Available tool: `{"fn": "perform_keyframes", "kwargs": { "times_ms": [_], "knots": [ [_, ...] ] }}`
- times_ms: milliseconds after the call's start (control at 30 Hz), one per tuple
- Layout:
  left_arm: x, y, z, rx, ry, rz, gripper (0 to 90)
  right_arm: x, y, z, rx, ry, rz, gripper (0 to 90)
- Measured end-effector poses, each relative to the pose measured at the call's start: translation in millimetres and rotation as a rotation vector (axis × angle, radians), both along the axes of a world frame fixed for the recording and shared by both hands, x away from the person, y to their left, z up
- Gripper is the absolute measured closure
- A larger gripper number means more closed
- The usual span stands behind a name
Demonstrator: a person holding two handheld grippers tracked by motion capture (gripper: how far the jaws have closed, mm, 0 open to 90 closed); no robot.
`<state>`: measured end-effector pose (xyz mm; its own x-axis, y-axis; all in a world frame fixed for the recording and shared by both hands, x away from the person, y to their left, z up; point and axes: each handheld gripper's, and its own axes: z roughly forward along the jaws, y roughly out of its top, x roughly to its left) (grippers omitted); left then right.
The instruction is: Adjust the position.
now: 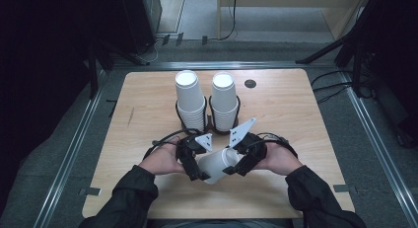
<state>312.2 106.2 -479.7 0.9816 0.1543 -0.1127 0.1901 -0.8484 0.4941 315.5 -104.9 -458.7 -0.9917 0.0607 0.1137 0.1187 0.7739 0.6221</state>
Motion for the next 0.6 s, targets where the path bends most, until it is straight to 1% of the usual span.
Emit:
{"fn": "perform_keyframes", "kwargs": {
  "times_ms": [67, 100, 167, 300, 400, 567, 600],
  "knots": [
    [1.5, 3.0, 1.0, -0.008, 0.004, 0.014, 0.0, 1.0, -3.8, 1.3, 0.008, 0.004, -0.010, 25.6],
    [2.7, 4.7, 1.5, -0.018, 0.012, 0.021, 0.0, 1.1, -5.5, 2.1, 0.009, 0.003, -0.014, 25.6],
    [4.7, 9.2, 3.1, -0.048, 0.009, 0.038, 0.0, 1.8, -9.0, 3.8, 0.019, 0.007, -0.024, 25.6],
    [7.6, 16.7, 6.0, -0.087, 0.025, 0.067, 0.0, 3.4, -16.6, 5.9, 0.030, -0.001, -0.043, 25.8],
    [8.7, 20.8, 7.1, -0.105, 0.021, 0.078, 0.0, 4.9, -22.0, 9.0, 0.040, -0.002, -0.071, 26.0],
    [9.1, 24.1, 7.0, -0.141, 0.016, 0.101, 0.0, 7.7, -28.0, 15.3, 0.063, -0.005, -0.099, 26.1],
    [9.1, 23.9, 6.8, -0.141, 0.017, 0.101, 0.0, 7.8, -28.7, 15.9, 0.062, -0.007, -0.102, 26.1]
  ]
}}
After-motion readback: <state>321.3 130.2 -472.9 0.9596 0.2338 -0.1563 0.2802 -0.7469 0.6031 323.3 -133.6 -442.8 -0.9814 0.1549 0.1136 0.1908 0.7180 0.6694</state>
